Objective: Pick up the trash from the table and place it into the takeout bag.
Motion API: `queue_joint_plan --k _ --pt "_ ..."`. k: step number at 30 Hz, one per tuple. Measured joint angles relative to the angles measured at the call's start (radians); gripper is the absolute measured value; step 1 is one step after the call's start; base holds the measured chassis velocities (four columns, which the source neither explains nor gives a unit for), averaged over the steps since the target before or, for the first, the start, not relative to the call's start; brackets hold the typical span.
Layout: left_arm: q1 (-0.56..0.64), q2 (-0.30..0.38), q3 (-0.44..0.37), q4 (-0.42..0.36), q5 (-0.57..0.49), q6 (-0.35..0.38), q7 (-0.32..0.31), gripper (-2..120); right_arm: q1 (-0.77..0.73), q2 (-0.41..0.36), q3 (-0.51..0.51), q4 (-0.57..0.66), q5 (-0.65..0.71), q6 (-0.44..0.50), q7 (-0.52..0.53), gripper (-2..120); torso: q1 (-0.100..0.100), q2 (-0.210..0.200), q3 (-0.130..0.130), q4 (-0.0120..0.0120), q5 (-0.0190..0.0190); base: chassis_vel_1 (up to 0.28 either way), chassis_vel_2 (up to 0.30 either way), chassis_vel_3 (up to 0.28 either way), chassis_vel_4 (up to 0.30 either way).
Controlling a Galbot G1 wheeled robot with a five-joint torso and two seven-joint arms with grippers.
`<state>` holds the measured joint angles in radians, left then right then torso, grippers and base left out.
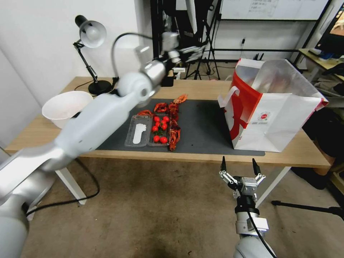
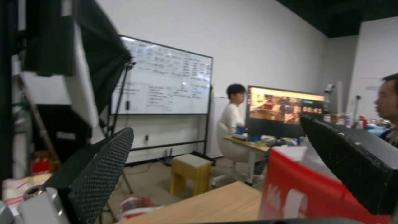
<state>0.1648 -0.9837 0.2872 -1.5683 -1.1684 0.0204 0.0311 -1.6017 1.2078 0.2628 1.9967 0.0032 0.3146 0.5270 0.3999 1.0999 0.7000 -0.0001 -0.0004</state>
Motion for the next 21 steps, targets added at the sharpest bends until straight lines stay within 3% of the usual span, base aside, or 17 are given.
queue_joint_plan --k 7,11,12,14,21 --pt "0.138 0.077 -0.093 -0.072 0.022 0.003 -0.016 100 -0.002 -0.003 -0.004 0.000 0.000 -0.001 0.000 100 0.000 0.000 0.000 0.0001 0.0002 0.000 0.000 0.000 0.000" --pt "0.307 0.151 -0.215 -0.161 0.071 0.003 -0.034 100 -0.003 -0.002 -0.006 0.001 0.000 -0.001 -0.001 100 0.000 0.000 0.000 -0.0001 0.0004 0.000 0.000 0.000 0.000" --pt "0.307 0.151 -0.215 -0.161 0.071 0.003 -0.034 100 -0.003 -0.002 -0.006 0.001 0.000 -0.001 -0.001 100 0.000 0.000 0.000 -0.0001 0.0004 0.000 0.000 0.000 0.000" --pt "0.414 0.179 -0.306 -0.202 0.109 0.003 -0.043 100 -0.003 -0.002 -0.007 0.001 0.000 -0.001 -0.001 100 0.000 0.000 0.000 0.0002 0.0003 0.000 0.000 0.000 0.000" --pt "0.637 0.219 -0.474 -0.291 0.208 -0.025 -0.073 100 -0.002 -0.001 -0.013 0.001 -0.002 -0.001 -0.001 100 0.000 0.000 0.000 0.0001 0.0006 0.000 0.000 0.000 0.000"
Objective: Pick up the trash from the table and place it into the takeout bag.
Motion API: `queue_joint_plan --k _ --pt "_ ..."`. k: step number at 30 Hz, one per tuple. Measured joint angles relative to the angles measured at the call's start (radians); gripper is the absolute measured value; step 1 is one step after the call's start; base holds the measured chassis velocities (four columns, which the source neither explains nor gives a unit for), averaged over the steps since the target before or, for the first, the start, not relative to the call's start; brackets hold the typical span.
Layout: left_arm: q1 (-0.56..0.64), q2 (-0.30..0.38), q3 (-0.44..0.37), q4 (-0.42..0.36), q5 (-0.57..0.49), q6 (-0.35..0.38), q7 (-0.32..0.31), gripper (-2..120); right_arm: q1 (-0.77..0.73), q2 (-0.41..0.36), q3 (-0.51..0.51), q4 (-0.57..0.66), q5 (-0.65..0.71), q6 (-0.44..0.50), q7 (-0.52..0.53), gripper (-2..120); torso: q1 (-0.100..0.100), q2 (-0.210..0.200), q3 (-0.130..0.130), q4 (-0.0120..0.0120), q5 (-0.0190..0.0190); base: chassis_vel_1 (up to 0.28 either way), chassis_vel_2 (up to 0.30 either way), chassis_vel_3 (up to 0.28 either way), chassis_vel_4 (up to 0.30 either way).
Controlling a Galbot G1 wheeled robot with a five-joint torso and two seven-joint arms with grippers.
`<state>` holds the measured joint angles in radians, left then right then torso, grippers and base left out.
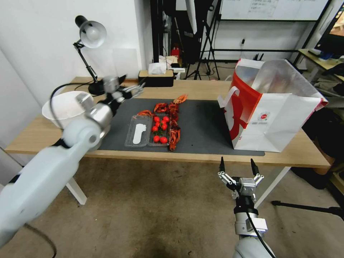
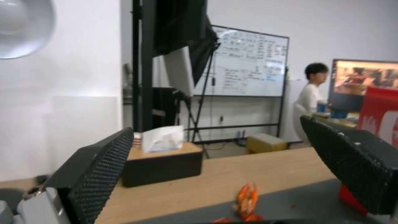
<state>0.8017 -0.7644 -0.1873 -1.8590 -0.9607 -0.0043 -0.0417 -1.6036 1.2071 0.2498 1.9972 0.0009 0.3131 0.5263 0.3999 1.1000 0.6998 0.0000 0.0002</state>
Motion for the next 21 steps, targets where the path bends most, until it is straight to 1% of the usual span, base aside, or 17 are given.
queue_joint_plan --k 1,2,4,6,7,10,11,14,15,18,20,21 --pt "0.047 -0.001 -0.032 -0.017 0.024 -0.002 -0.006 100 0.000 0.000 -0.002 0.000 -0.001 0.000 0.000 100 0.000 0.000 0.000 0.0001 -0.0005 0.000 0.000 0.000 0.000" --pt "0.047 -0.001 -0.032 -0.017 0.024 -0.002 -0.006 100 0.000 0.000 -0.002 0.000 -0.001 0.000 0.000 100 0.000 0.000 0.000 0.0001 -0.0005 0.000 0.000 0.000 0.000" --pt "0.135 -0.008 -0.087 -0.046 0.076 -0.010 -0.014 100 -0.001 0.001 -0.003 0.000 -0.003 0.000 0.000 100 0.000 0.000 0.000 0.0000 -0.0003 0.000 0.000 0.000 0.000" --pt "0.199 -0.015 -0.122 -0.066 0.120 -0.015 -0.025 100 -0.004 0.001 -0.003 0.000 -0.005 0.000 0.000 100 0.000 0.000 0.000 0.0001 -0.0002 0.000 0.000 0.000 0.000" --pt "0.199 -0.015 -0.122 -0.066 0.120 -0.015 -0.025 100 -0.004 0.001 -0.003 0.000 -0.005 0.000 0.000 100 0.000 0.000 0.000 0.0001 -0.0002 0.000 0.000 0.000 0.000" --pt "0.302 -0.042 -0.185 -0.102 0.200 -0.024 -0.048 100 -0.009 0.001 -0.004 0.001 -0.010 0.001 -0.001 100 0.000 0.000 0.000 -0.0001 -0.0002 0.000 0.000 0.000 0.000" --pt "0.302 -0.042 -0.185 -0.102 0.200 -0.024 -0.048 100 -0.009 0.001 -0.004 0.001 -0.010 0.001 -0.001 100 0.000 0.000 0.000 -0.0001 -0.0002 0.000 0.000 0.000 0.000" --pt "0.398 -0.069 -0.247 -0.130 0.272 -0.039 -0.060 100 -0.013 0.003 -0.004 0.001 -0.014 0.002 -0.001 100 0.000 0.000 0.000 -0.0001 -0.0003 0.000 0.000 0.000 0.000" --pt "0.398 -0.069 -0.247 -0.130 0.272 -0.039 -0.060 100 -0.013 0.003 -0.004 0.001 -0.014 0.002 -0.001 100 0.000 0.000 0.000 -0.0001 -0.0003 0.000 0.000 0.000 0.000" --pt "0.498 -0.097 -0.309 -0.147 0.328 -0.061 -0.069 100 -0.016 0.004 -0.004 0.001 -0.016 0.003 -0.001 100 0.000 0.000 0.000 -0.0001 -0.0002 0.000 0.000 0.000 0.000" --pt "0.519 -0.104 -0.322 -0.148 0.339 -0.066 -0.073 100 -0.016 0.005 -0.005 0.001 -0.017 0.003 -0.001 100 0.000 0.000 0.000 -0.0001 -0.0003 0.000 0.000 0.000 0.000" --pt "0.562 -0.117 -0.344 -0.150 0.362 -0.081 -0.077 100 -0.016 0.006 -0.005 0.000 -0.019 0.003 0.000 100 0.000 0.000 0.000 -0.0002 -0.0001 0.000 0.000 0.000 0.000"
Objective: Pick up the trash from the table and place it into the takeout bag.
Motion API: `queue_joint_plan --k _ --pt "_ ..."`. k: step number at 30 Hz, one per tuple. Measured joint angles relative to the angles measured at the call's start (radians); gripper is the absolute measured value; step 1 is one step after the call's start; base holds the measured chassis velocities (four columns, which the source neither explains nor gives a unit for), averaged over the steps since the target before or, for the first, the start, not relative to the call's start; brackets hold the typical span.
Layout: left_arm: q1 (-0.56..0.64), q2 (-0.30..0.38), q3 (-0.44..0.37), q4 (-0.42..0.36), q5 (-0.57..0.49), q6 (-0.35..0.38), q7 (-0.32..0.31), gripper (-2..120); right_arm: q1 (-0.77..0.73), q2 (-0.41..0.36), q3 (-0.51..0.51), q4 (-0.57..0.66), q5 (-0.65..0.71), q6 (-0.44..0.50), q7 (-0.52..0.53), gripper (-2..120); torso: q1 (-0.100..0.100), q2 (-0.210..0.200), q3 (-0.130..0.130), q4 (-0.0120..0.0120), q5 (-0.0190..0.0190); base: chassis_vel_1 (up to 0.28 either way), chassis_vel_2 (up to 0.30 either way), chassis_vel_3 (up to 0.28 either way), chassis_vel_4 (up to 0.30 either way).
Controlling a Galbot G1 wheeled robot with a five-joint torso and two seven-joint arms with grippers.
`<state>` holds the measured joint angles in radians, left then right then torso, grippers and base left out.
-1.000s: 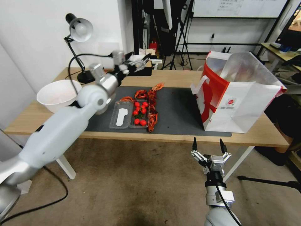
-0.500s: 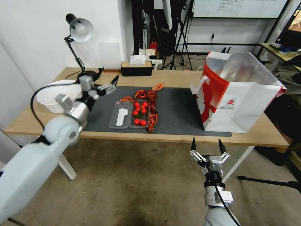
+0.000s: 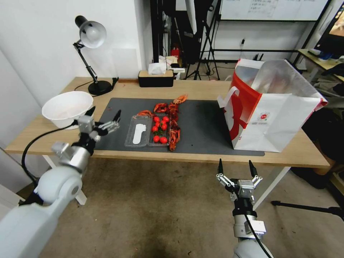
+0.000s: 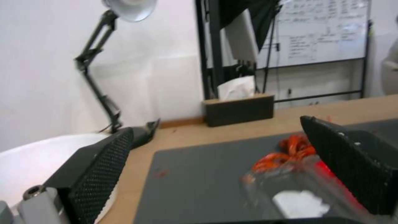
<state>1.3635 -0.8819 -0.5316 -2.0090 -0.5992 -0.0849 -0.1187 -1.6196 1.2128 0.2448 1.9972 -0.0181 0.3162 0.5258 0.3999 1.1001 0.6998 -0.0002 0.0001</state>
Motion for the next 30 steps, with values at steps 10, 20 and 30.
queue_joint_plan --k 10,20,30 --pt "0.176 -0.055 -0.076 -0.004 0.051 -0.059 -0.010 100 -0.002 0.003 -0.002 -0.005 -0.005 0.000 0.001 100 0.000 0.000 0.000 0.0003 -0.0001 0.000 0.000 0.000 0.000" --pt "0.230 -0.087 -0.088 0.007 0.083 -0.105 -0.010 100 -0.003 0.005 -0.004 -0.009 -0.008 0.000 0.001 100 0.000 0.000 0.000 0.0003 -0.0002 0.000 0.000 0.000 0.000" --pt "0.266 -0.123 -0.072 0.051 0.128 -0.183 -0.003 100 -0.011 0.010 0.001 -0.013 -0.012 0.001 0.005 100 0.000 0.000 0.000 0.0001 0.0000 0.000 0.000 0.000 0.000"
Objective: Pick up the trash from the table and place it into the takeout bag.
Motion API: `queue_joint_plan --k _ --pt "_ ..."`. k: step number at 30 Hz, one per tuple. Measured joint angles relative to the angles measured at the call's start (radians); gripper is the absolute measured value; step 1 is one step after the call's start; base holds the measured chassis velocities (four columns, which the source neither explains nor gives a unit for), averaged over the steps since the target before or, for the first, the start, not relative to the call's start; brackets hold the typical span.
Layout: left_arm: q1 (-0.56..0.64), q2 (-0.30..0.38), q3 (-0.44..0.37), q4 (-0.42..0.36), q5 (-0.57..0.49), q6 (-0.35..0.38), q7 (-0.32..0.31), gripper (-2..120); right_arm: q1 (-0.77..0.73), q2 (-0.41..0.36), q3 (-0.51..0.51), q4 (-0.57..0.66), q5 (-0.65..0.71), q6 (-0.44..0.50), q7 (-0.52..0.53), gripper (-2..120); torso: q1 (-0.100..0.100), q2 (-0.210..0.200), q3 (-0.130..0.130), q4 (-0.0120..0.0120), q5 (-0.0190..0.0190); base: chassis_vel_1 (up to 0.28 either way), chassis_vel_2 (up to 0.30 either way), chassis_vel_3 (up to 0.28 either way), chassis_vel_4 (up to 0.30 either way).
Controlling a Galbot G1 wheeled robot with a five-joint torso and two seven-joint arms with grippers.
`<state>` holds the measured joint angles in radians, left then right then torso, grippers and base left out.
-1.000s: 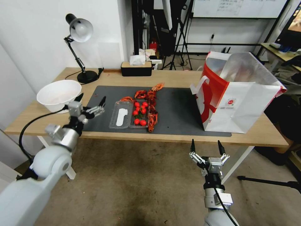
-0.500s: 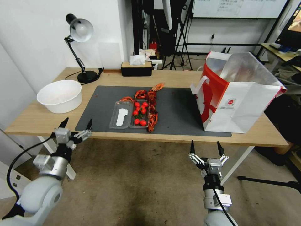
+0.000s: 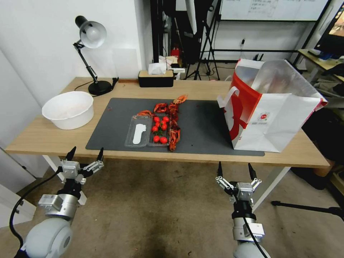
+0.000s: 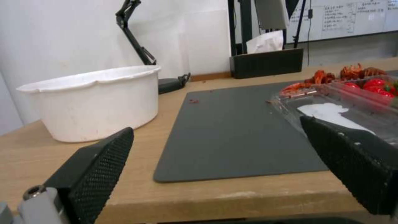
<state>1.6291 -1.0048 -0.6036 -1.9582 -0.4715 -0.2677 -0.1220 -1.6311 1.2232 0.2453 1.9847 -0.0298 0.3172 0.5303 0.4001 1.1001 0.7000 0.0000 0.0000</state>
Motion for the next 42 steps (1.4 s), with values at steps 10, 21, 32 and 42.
queue_joint_plan --k 10,21,32,42 --pt "0.006 -0.003 0.012 0.018 0.013 -0.024 0.003 100 -0.004 0.006 0.000 -0.003 0.000 0.000 0.001 100 0.000 0.000 0.000 0.0000 0.0000 0.000 0.000 0.000 0.000" --pt "0.004 0.001 0.010 0.019 0.017 -0.031 0.004 100 0.001 0.009 0.000 -0.015 -0.001 0.010 0.000 100 0.000 0.000 0.000 0.0001 0.0000 0.000 0.000 0.000 0.000" --pt "0.003 0.003 0.008 0.018 0.017 -0.031 0.004 100 0.002 0.009 0.000 -0.015 0.001 0.012 0.000 100 0.000 0.000 0.000 0.0000 0.0000 0.000 0.000 0.000 0.000" --pt "0.003 0.003 0.008 0.018 0.017 -0.031 0.004 100 0.002 0.009 0.000 -0.015 0.002 0.012 -0.001 100 0.000 0.000 0.000 0.0000 -0.0001 0.000 0.000 0.000 0.000"
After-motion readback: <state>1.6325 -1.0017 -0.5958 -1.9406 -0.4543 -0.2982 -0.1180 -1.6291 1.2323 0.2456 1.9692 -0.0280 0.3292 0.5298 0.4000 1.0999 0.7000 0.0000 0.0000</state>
